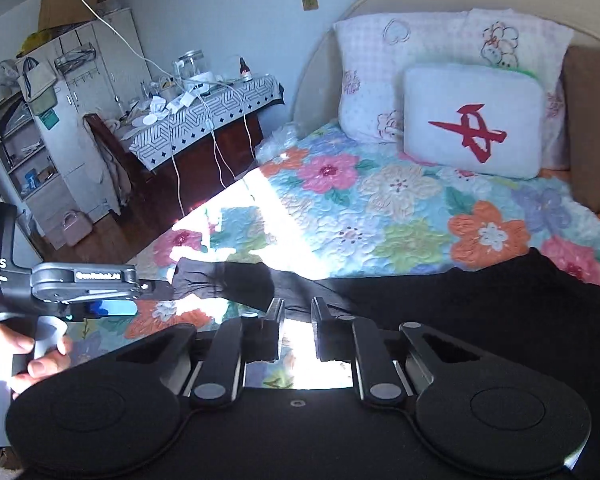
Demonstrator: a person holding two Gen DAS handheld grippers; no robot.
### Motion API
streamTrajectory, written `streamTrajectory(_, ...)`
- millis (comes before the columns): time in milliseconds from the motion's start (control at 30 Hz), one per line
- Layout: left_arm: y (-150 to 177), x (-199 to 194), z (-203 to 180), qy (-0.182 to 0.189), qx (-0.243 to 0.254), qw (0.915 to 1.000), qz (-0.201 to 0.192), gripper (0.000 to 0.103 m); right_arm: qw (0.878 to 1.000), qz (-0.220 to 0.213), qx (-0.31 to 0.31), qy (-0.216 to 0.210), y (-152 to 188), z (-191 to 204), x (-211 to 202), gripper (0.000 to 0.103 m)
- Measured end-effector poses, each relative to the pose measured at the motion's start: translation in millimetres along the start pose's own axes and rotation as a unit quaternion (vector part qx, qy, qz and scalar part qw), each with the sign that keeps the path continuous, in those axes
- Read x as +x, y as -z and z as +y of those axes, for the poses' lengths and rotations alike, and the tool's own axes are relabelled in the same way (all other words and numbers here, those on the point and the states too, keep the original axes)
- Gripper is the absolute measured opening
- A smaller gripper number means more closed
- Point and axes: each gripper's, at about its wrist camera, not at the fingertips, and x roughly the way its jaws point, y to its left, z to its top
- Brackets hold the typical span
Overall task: Fold clothes
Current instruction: 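Grasp the black shirt sleeve cuff with the left tool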
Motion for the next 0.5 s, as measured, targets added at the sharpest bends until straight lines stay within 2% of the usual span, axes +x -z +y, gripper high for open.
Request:
streamTrajectory(133, -17.9, 47.7, 32.6, -0.016, -0.033, 0.9987, 0.036, 0.070, 0.999, 0.032, -0.016, 0.008, -3.4, 3.5, 58.6, 0.018)
streamTrajectory(233, -16.7, 88.2, 39.1, -0.032, -0.033, 0.9965, 0.070, 0.072, 0.998, 0.056, -0.033, 0.019, 0.5, 5.6, 98.2, 0.026)
streamTrajectory(300, -17.3, 113.6, 46.3, -0.040, -0.049, 0.9943, 0.086, 0.072, 0.996, 0.074, -0.044, 0.019, 4.6, 6.9, 122.2, 0.028)
streamTrajectory(367, -17.4, 132.1, 53.6, -0.048, -0.075, 0.9918, 0.091, 0.072, 0.995, 0.092, -0.045, 0.009, 10.1, 7.5, 141.3, 0.029)
streamTrajectory(500, -22.8, 151.1, 62.5, -0.034, -0.124, 0.9902, 0.055, 0.080, 0.992, 0.115, -0.057, 0.009, 22.4, 6.3, 171.1, 0.034)
